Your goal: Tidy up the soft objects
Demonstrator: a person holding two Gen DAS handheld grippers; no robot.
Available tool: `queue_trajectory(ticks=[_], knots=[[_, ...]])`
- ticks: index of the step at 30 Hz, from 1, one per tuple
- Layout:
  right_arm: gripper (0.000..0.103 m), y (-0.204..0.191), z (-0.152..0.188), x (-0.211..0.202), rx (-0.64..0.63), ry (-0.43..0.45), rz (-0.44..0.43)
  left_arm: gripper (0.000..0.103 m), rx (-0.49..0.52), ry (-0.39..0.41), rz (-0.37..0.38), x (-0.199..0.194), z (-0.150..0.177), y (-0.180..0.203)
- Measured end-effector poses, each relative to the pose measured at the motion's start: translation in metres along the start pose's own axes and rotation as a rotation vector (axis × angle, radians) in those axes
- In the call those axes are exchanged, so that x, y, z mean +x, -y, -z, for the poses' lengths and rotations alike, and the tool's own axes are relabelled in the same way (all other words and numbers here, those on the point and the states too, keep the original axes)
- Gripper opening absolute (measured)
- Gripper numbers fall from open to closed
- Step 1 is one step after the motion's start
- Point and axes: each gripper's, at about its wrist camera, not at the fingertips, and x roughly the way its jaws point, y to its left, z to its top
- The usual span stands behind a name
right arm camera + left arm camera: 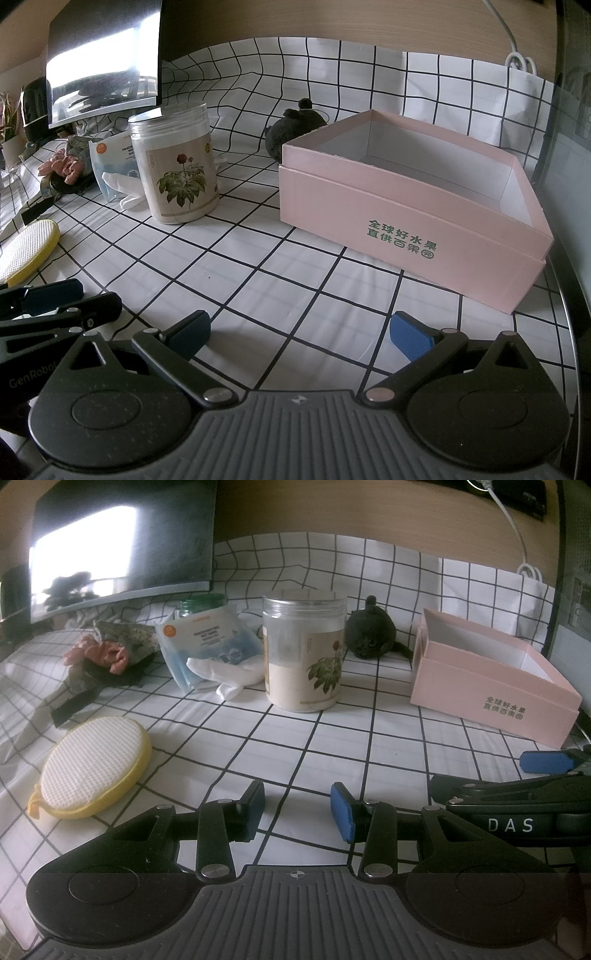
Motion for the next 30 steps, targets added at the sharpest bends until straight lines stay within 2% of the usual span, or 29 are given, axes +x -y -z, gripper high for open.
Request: queue_trajectory(ticks=[20,22,26,30], knots=[[0.103,0.000,0.003,-0.001,0.000,0.000,-0.002,0.045,0.003,-0.003,-0.001,0.000,0.000,0.000],[0.103,0.000,0.000,0.000,-0.003,-0.026,-0.005,0.045,0.014,-0.013,0.000,-0.001,-0.003,-0.001],[0.103,-0.004,-0.005,0.000,0.005,-0.120,0.005,0.045,0.034,-0.063,0.043,0.002,-0.011,-0.006],[0.103,-0.003,-0.011,0.002,0.007,-0.187,0.011,0.044,0.073,-0.126,0.147,0.005,-0.019,-0.021]])
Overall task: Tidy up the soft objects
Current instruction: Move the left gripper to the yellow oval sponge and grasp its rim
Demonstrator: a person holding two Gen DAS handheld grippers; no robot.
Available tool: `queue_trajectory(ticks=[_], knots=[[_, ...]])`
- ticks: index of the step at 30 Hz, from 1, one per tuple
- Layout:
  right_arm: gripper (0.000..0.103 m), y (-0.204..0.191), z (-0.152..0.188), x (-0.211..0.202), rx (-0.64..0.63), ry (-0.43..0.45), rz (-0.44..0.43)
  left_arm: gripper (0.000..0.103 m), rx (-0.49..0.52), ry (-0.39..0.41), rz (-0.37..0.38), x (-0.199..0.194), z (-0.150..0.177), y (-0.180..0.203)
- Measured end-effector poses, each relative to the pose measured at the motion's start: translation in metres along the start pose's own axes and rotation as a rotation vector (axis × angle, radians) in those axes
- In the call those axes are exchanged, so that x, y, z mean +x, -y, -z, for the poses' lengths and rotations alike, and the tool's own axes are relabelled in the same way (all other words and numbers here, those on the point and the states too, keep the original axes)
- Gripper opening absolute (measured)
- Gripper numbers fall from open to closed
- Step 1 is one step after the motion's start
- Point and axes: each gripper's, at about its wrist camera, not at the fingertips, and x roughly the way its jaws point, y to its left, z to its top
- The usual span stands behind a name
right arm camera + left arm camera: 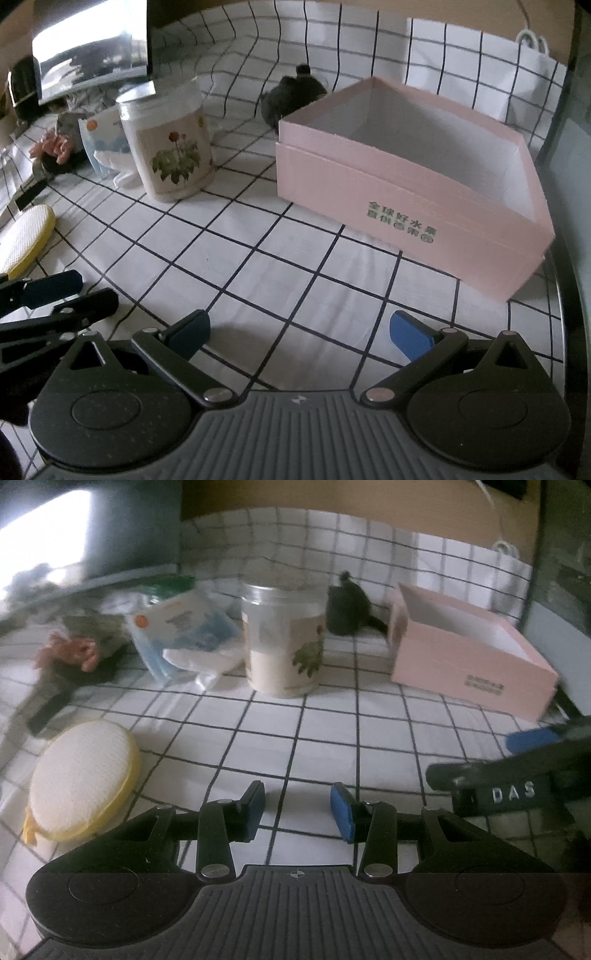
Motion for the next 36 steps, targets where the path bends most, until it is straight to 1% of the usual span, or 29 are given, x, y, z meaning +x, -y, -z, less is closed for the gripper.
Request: queue_trajectory(ticks=[4,7,9,10,12,14,15,17,19,21,22,23,24,25,26,30,33,34,36], knots=[[0.103,-0.003,-0.004,0.000,0.019,-0.019,0.019,0.032,-0.049,-0.060,0.085,-0.002,-0.006,-0.026],[0.103,-0.006,-0.007,0.001,0.029,-0.039,0.028,0.032,-0.129,-0.105,0.158,-0.009,-0.008,-0.057],[0.102,-0.012,-0.012,0.002,0.025,-0.059,0.016,0.032,-0.174,-0.102,0.174,-0.020,-0.011,-0.081],[0.097,-0.018,-0.014,0.001,0.013,-0.054,0.011,0.032,-0.198,-0.086,0.169,-0.027,-0.012,-0.095],[0.096,-0.034,-0.019,-0.002,-0.018,-0.022,0.010,0.032,-0.248,-0.041,0.134,-0.042,-0.013,-0.127],[0.096,-0.057,-0.027,-0.005,-0.053,0.006,-0.005,0.032,-0.293,-0.013,0.066,-0.052,-0.014,-0.161],[0.096,-0.067,-0.031,-0.006,-0.069,0.013,-0.023,0.031,-0.315,-0.010,0.043,-0.055,-0.014,-0.176],[0.096,-0.094,-0.040,-0.006,-0.109,0.027,-0.065,0.031,-0.359,-0.037,0.018,-0.057,-0.013,-0.209],[0.096,-0.122,-0.051,-0.005,-0.140,0.042,-0.100,0.031,-0.377,-0.060,0.027,-0.053,-0.013,-0.233],[0.094,-0.146,-0.059,-0.003,-0.156,0.056,-0.128,0.031,-0.368,-0.074,0.066,-0.048,-0.014,-0.250],[0.089,-0.159,-0.064,-0.002,-0.165,0.061,-0.140,0.031,-0.364,-0.086,0.090,-0.044,-0.014,-0.256],[0.080,-0.172,-0.068,0.001,-0.177,0.064,-0.150,0.031,-0.363,-0.102,0.120,-0.039,-0.014,-0.264],[0.075,-0.184,-0.070,0.004,-0.194,0.065,-0.156,0.031,-0.366,-0.115,0.143,-0.034,-0.014,-0.269],[0.062,-0.194,-0.072,0.006,-0.213,0.057,-0.156,0.031,-0.370,-0.129,0.166,-0.028,-0.014,-0.273],[0.052,-0.203,-0.073,0.009,-0.228,0.040,-0.152,0.031,-0.370,-0.141,0.186,-0.024,-0.012,-0.273],[0.043,-0.222,-0.069,0.019,-0.256,-0.026,-0.125,0.031,-0.337,-0.179,0.305,-0.005,-0.013,-0.283],[0.042,-0.230,-0.063,0.017,-0.273,-0.029,-0.076,0.031,-0.325,-0.210,0.387,0.013,-0.017,-0.287],[0.042,-0.231,-0.062,0.018,-0.275,-0.034,-0.065,0.031,-0.325,-0.208,0.414,0.017,-0.018,-0.288],[0.042,-0.232,-0.058,0.019,-0.271,-0.051,-0.047,0.031,-0.328,-0.209,0.441,0.026,-0.023,-0.287]])
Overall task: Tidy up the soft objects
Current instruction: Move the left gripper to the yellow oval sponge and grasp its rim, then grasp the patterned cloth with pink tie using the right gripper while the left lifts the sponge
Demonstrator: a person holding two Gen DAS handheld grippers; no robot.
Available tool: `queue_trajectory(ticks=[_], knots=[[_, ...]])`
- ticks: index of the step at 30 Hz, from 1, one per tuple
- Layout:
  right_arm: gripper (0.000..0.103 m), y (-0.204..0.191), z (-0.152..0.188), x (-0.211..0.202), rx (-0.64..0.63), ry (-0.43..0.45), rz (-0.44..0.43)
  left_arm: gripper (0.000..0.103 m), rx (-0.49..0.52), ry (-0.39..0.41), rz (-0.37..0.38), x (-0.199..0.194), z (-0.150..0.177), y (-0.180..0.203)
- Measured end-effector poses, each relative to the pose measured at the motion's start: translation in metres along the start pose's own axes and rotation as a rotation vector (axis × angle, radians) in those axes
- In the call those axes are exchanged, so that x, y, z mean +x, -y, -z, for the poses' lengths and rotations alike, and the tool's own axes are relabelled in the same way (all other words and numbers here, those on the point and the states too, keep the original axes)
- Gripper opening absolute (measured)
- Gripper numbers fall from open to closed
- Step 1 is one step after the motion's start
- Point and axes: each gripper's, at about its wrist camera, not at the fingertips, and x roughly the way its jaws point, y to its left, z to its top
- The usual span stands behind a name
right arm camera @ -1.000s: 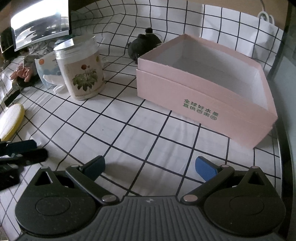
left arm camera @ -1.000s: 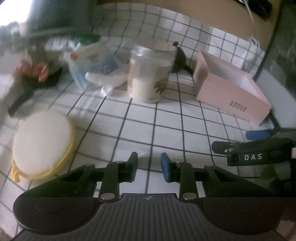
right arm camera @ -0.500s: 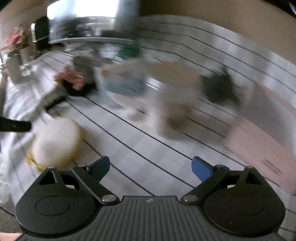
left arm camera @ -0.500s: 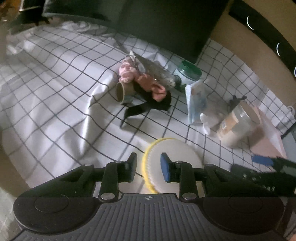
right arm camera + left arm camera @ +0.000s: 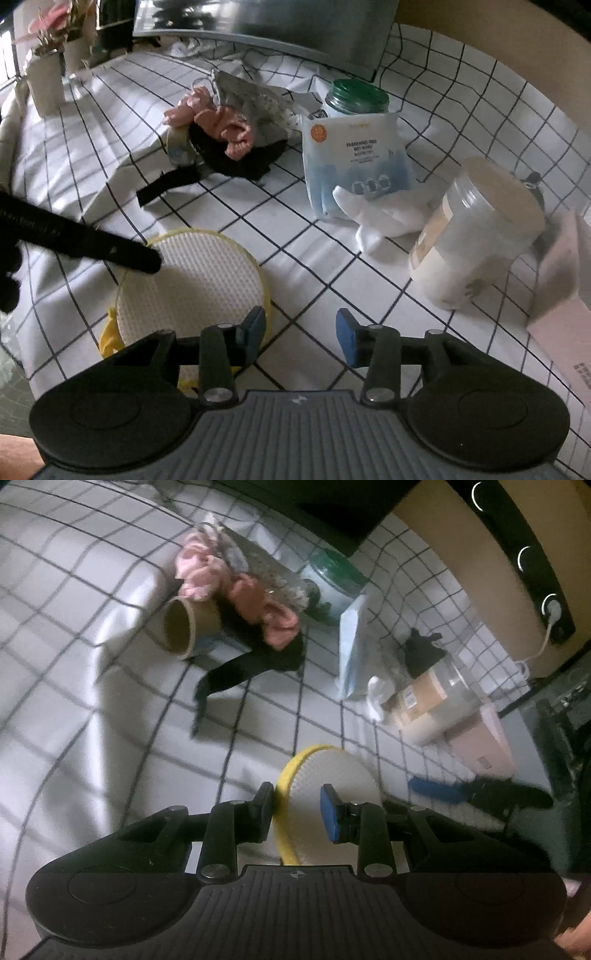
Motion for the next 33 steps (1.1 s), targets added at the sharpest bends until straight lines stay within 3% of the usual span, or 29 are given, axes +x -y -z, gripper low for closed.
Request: queue_trajectory(ticks=[7,11,13,14,16,18,21,22,26,30,33], knots=[[0.042,0.012,0.016,-0.006,0.036,0.014,-0.026,0.036,-0.013,-0.065,0.014,0.014,-0.011,0.016],[0.042,0.022,0.019,-0.006,0.042,0.037,-0.054,0.033,-0.033,-0.093,0.100,0.000,-0.010,0.024],[0.042,0.027,0.022,-0.005,0.060,0.056,-0.081,0.034,-0.048,-0.146,0.173,0.000,-0.006,0.030],[0.042,0.027,0.024,-0.005,0.053,0.069,-0.089,0.034,-0.038,-0.169,0.175,0.003,-0.003,0.035],[0.042,0.026,0.027,-0.006,0.019,0.098,-0.095,0.034,0.015,-0.186,0.092,0.013,0.003,0.051],[0.042,0.025,0.030,-0.007,-0.008,0.113,-0.095,0.034,0.020,-0.166,0.028,0.022,0.005,0.060],[0.042,0.031,0.033,-0.009,-0.005,0.118,-0.114,0.028,-0.004,-0.122,0.020,0.027,0.001,0.068],[0.042,0.034,0.033,-0.009,0.003,0.117,-0.121,0.020,-0.003,-0.114,0.015,0.028,0.001,0.070],[0.042,0.043,0.035,-0.007,0.018,0.103,-0.126,0.018,-0.040,-0.094,0.005,0.023,0.006,0.070],[0.042,0.047,0.027,-0.007,0.038,0.096,-0.126,0.018,-0.084,0.004,0.005,0.004,0.011,0.065],[0.042,0.047,0.003,-0.013,0.038,0.146,-0.124,0.018,-0.104,0.107,-0.023,-0.021,0.005,0.055]])
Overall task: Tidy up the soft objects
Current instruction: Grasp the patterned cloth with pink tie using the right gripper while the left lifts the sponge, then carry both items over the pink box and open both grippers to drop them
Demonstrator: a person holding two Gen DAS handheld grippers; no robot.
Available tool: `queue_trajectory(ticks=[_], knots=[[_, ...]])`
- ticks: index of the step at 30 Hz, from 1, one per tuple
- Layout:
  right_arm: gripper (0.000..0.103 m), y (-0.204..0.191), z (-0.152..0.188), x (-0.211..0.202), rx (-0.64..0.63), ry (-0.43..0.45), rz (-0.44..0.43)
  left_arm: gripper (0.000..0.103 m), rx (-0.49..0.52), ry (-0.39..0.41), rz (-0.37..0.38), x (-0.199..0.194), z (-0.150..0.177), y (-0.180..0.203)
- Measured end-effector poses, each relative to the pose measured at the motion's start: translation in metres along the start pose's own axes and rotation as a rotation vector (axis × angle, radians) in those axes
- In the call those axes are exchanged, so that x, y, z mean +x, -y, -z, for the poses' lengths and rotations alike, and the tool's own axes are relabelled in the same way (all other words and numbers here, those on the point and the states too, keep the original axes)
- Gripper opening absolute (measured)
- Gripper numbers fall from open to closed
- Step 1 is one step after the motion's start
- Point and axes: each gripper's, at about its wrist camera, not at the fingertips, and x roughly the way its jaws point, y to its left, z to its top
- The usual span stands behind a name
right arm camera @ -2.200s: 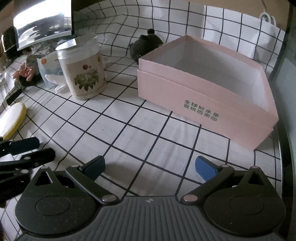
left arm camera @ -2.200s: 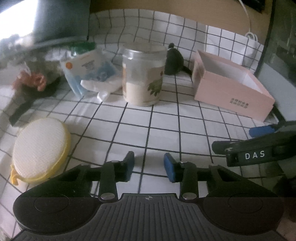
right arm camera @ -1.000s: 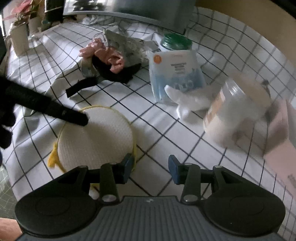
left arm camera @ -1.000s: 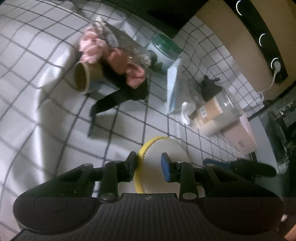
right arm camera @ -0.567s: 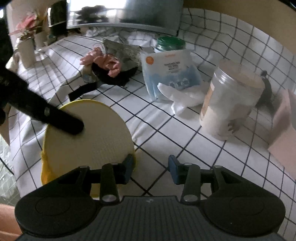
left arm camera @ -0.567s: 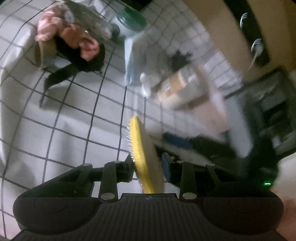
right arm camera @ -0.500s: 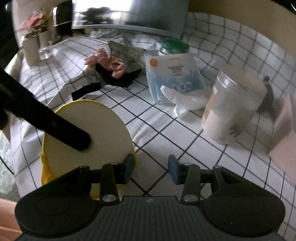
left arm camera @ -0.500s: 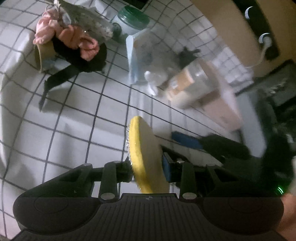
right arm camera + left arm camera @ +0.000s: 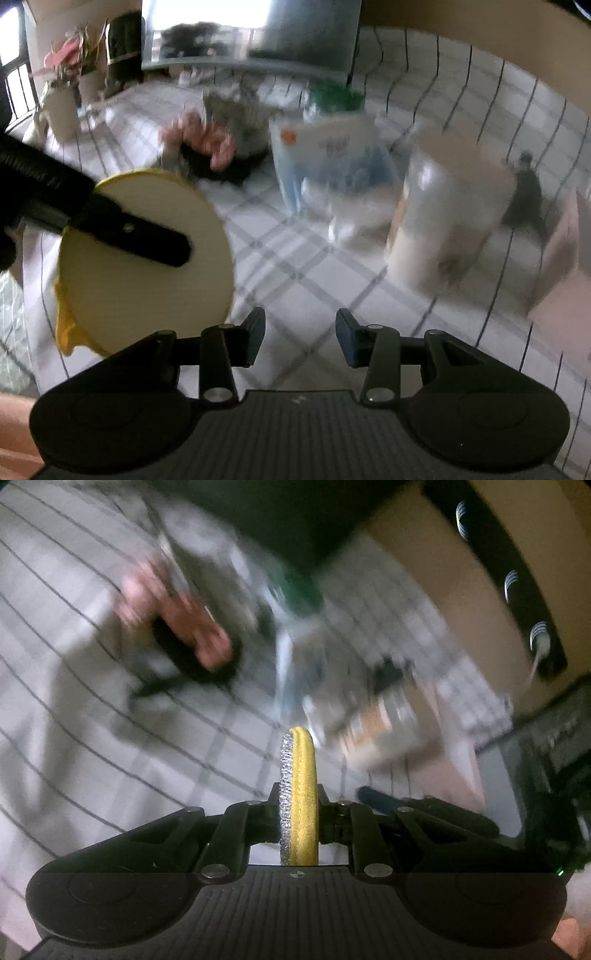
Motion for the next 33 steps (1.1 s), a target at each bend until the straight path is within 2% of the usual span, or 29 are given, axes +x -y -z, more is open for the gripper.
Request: queue_trajectory(ticks=[4,8,10,13,14,17,19,21,23,24,26,28,33], knots=[[0.047,-0.011,-0.049,0.003,-0.017,0.061,-0.030,0.018,0.016,0.153,-0.104,-0.041,-0.018,-0.021],[0.048,-0.027,-0.100,0.028,0.047,0.040,-0.130,0.018,-0.021,0.252,-0.172,-0.071,-0.033,-0.054],[0.049,-0.035,-0.122,0.049,0.101,0.018,-0.162,0.018,-0.052,0.264,-0.211,-0.082,-0.040,-0.071],[0.049,-0.043,-0.144,0.084,0.183,-0.007,-0.176,0.018,-0.087,0.222,-0.371,-0.085,-0.050,-0.085],[0.049,-0.043,-0.147,0.095,0.209,-0.021,-0.176,0.018,-0.070,0.218,-0.375,-0.086,-0.052,-0.091],[0.049,-0.043,-0.151,0.128,0.287,-0.078,-0.179,0.018,-0.094,0.218,-0.268,-0.087,-0.055,-0.112],[0.049,-0.046,-0.151,0.140,0.298,-0.097,-0.149,0.018,-0.095,0.232,-0.203,-0.087,-0.056,-0.122],[0.049,-0.050,-0.151,0.147,0.304,-0.114,-0.141,0.018,-0.082,0.236,-0.199,-0.085,-0.056,-0.123],[0.049,-0.053,-0.151,0.149,0.299,-0.124,-0.128,0.018,-0.057,0.199,-0.235,-0.078,-0.062,-0.120],[0.048,-0.054,-0.151,0.149,0.292,-0.128,-0.122,0.018,-0.049,0.184,-0.249,-0.074,-0.064,-0.120],[0.026,-0.056,-0.154,0.146,0.272,-0.141,-0.111,0.018,-0.027,0.177,-0.254,-0.072,-0.069,-0.122],[0.022,-0.055,-0.158,0.135,0.263,-0.132,-0.117,0.018,0.008,0.193,-0.240,-0.072,-0.079,-0.118],[0.021,-0.039,-0.185,0.082,0.274,-0.032,-0.131,0.018,0.069,0.242,-0.189,-0.070,-0.115,-0.099]])
